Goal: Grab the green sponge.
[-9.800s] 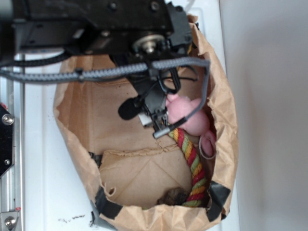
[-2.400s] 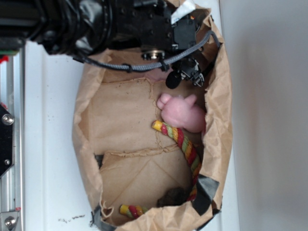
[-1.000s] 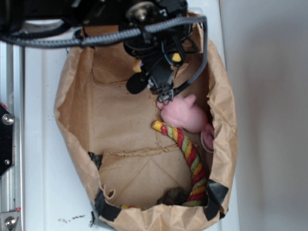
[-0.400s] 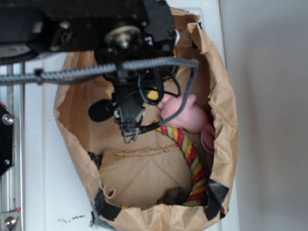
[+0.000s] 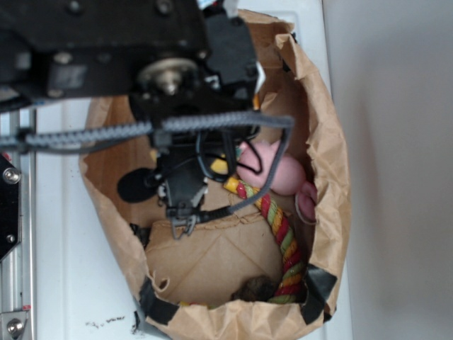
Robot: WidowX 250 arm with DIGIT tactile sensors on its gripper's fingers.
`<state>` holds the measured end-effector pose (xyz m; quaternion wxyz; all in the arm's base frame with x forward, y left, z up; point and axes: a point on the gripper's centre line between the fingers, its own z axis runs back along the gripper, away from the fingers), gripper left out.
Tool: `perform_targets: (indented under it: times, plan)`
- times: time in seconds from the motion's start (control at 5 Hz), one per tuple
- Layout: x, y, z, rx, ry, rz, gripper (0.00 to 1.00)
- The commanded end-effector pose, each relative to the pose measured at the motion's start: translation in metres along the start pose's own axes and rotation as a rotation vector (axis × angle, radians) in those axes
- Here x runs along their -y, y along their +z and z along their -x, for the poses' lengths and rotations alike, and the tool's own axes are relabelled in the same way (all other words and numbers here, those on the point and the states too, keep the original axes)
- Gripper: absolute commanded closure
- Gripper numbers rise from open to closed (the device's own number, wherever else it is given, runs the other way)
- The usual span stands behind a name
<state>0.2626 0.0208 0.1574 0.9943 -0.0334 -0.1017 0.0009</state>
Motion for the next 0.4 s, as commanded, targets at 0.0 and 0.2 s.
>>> perform_targets:
  times: [0.0,0.2]
  plan:
    - [0.0057,0.0287,-0.02,0.072,-0.003,0.017,1.0]
    - [0.0052,0.028,-0.0225,0.097,0.022,-0.018,1.0]
